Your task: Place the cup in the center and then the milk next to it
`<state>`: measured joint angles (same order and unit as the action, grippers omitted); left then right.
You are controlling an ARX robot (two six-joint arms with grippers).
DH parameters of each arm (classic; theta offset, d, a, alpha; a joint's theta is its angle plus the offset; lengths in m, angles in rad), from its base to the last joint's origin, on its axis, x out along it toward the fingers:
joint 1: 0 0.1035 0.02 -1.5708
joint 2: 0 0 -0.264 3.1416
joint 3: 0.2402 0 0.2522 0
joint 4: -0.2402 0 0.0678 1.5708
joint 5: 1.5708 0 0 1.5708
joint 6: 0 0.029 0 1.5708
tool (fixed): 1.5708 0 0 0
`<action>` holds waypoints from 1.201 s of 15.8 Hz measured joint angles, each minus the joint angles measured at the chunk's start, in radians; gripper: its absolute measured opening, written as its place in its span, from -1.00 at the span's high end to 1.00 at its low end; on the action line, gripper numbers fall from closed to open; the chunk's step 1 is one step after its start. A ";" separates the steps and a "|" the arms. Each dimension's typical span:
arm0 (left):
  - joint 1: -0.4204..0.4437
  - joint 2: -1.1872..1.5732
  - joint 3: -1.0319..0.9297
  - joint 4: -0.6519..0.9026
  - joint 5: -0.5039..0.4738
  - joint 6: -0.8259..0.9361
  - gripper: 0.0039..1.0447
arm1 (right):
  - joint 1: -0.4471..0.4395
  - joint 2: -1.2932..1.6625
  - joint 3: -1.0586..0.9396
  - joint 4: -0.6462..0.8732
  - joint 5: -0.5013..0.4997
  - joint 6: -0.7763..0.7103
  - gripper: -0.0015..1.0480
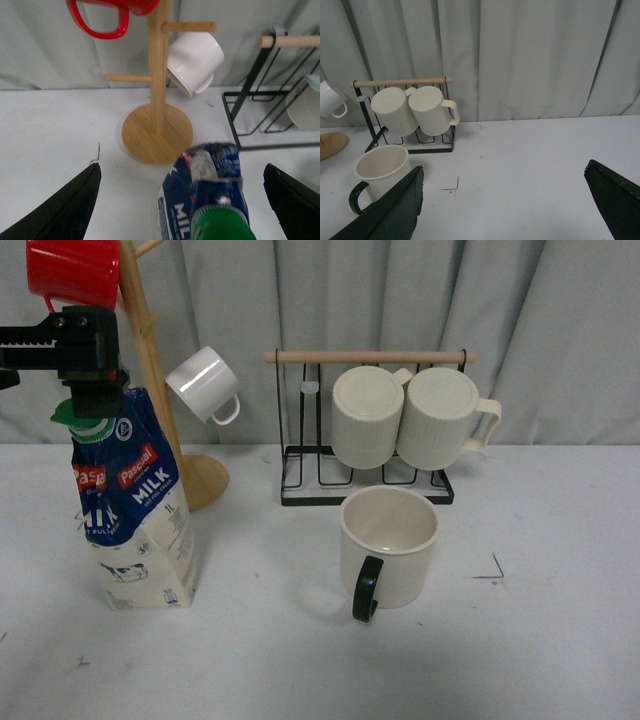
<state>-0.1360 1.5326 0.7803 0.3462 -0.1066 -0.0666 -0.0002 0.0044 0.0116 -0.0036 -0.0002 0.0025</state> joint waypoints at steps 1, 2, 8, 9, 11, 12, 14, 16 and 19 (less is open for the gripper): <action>0.000 0.030 0.029 0.000 -0.005 -0.013 -0.88 | 0.000 0.000 0.000 0.000 0.000 0.000 -0.87; 0.000 0.054 0.042 0.002 -0.006 -0.030 -0.88 | 0.000 0.000 0.000 0.000 0.000 0.000 -0.87; -0.047 0.146 -0.014 0.046 -0.006 -0.084 -0.88 | 0.000 0.000 0.000 0.000 0.000 0.000 -0.87; -0.051 0.166 -0.022 0.056 -0.006 -0.090 -0.88 | 0.000 0.000 0.000 0.000 0.000 0.000 -0.87; -0.058 0.193 -0.041 0.070 -0.011 -0.095 -0.59 | 0.000 0.000 0.000 0.000 0.000 0.000 -0.87; -0.061 0.199 -0.044 0.076 -0.014 -0.099 -0.38 | 0.000 0.000 0.000 0.000 0.000 0.000 -0.87; -0.063 0.204 -0.045 0.088 -0.018 -0.106 0.00 | 0.000 0.000 0.000 0.000 0.000 0.000 -0.87; -0.066 0.204 -0.046 0.089 -0.018 -0.109 0.42 | 0.000 0.000 0.000 0.000 0.000 0.000 -0.87; -0.079 0.194 -0.046 0.072 -0.034 -0.105 0.96 | 0.000 0.000 0.000 0.000 0.000 0.000 -0.87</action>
<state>-0.2146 1.7264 0.7341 0.4183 -0.1402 -0.1715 -0.0002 0.0044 0.0116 -0.0040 -0.0002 0.0025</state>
